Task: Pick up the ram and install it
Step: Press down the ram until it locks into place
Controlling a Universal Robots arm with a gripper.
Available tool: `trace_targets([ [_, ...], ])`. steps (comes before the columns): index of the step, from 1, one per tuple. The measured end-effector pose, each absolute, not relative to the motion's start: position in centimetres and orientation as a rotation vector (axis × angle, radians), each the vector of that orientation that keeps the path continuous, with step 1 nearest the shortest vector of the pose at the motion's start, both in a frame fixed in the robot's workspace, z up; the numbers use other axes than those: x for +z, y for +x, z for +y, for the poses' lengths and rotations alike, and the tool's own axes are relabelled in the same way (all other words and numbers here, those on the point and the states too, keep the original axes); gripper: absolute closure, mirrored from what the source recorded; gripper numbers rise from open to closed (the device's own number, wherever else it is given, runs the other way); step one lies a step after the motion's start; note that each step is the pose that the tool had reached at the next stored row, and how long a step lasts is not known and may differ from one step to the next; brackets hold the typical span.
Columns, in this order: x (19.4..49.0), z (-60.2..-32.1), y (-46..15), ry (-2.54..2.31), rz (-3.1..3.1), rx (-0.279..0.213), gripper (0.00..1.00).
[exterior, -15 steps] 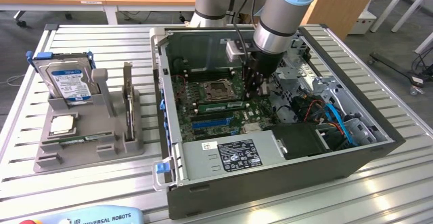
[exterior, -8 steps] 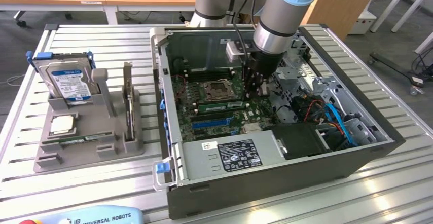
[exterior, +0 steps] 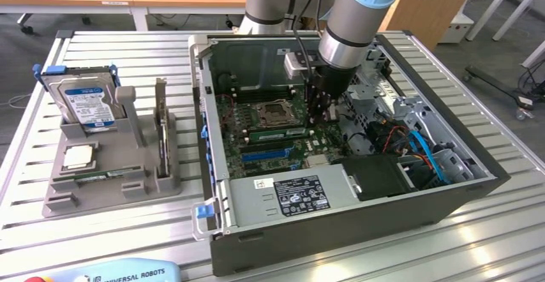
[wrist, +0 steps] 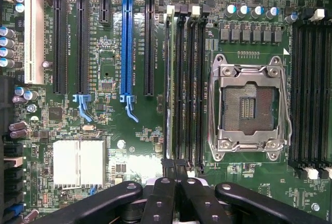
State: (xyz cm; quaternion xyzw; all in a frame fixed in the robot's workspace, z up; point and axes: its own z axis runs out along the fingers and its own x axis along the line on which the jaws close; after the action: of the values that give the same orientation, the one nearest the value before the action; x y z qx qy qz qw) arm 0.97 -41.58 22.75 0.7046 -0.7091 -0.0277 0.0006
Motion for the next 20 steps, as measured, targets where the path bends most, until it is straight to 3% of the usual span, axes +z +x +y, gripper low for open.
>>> trace_targets([
  [20,22.45,-41.58,0.97,2.213,-2.227,-0.087,0.90],
])
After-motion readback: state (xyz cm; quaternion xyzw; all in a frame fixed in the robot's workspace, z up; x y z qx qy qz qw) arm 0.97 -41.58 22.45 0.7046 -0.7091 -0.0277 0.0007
